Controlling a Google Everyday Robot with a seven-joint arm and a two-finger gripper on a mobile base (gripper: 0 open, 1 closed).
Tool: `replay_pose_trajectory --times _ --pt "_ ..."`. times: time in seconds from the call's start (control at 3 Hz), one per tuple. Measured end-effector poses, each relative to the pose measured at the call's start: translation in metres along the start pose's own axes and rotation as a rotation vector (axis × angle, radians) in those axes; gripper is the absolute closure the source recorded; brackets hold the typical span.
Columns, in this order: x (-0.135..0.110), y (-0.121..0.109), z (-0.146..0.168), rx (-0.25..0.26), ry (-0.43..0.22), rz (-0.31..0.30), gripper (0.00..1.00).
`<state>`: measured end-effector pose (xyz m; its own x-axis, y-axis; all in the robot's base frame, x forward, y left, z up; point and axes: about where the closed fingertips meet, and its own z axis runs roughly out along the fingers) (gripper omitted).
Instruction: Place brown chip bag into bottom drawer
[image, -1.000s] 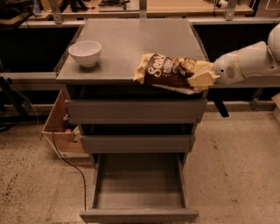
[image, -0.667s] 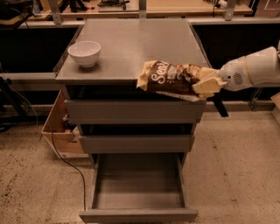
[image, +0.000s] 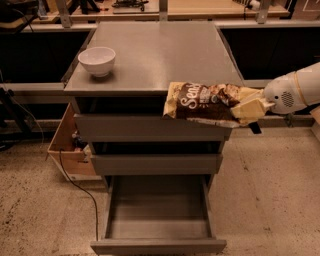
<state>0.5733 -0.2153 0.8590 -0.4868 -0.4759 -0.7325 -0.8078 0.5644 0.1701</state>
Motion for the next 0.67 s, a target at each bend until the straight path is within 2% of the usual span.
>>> replay_pose_trajectory --times 0.33,0.67 --pt "0.009 0.012 0.016 -0.056 -0.008 0.013 1.0" --pt "0.043 0.039 0.033 -0.136 0.023 0.048 1.0"
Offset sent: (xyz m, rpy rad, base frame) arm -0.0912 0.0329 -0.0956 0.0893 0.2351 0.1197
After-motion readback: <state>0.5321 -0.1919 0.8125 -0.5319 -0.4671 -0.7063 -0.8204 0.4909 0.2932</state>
